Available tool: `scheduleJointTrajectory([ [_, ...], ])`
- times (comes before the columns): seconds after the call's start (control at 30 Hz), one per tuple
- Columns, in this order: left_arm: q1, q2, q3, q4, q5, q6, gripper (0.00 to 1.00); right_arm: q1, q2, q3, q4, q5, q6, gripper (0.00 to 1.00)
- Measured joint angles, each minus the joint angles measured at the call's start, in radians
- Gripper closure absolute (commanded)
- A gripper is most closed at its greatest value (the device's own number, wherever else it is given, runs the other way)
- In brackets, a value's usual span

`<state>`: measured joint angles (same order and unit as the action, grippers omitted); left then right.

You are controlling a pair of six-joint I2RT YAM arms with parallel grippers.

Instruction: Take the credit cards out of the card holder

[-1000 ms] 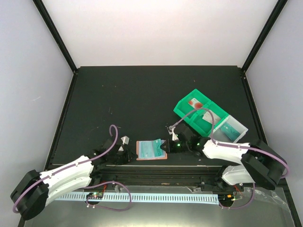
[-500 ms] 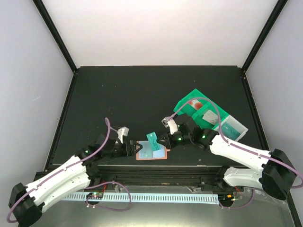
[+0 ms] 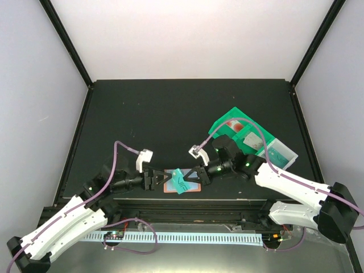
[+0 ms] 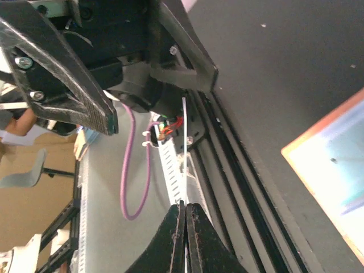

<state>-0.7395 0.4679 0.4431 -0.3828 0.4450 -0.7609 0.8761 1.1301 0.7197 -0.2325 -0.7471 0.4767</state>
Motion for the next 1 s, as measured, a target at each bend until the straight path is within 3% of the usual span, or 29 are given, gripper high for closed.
scheduleJointTrajectory([
  [0.27, 0.0, -0.01, -0.031, 0.079, 0.093, -0.012, 0.76, -0.001, -0.009, -0.016, 0.086, -0.103, 0.009, 0.99],
  [0.37, 0.0, -0.01, -0.048, 0.105, 0.111, -0.022, 0.97, -0.001, -0.024, -0.029, 0.099, -0.11, 0.015, 0.99],
  [0.57, 0.0, -0.03, -0.075, 0.173, 0.155, -0.047, 0.99, -0.008, -0.039, -0.051, 0.095, -0.1, 0.027, 0.95],
  [0.8, 0.0, -0.055, -0.095, 0.213, 0.147, -0.089, 0.98, -0.007, -0.067, -0.087, 0.179, -0.069, 0.108, 0.62],
  [1.0, 0.0, -0.107, -0.114, 0.216, 0.056, -0.142, 0.98, -0.007, -0.089, -0.174, 0.364, -0.014, 0.27, 0.48],
])
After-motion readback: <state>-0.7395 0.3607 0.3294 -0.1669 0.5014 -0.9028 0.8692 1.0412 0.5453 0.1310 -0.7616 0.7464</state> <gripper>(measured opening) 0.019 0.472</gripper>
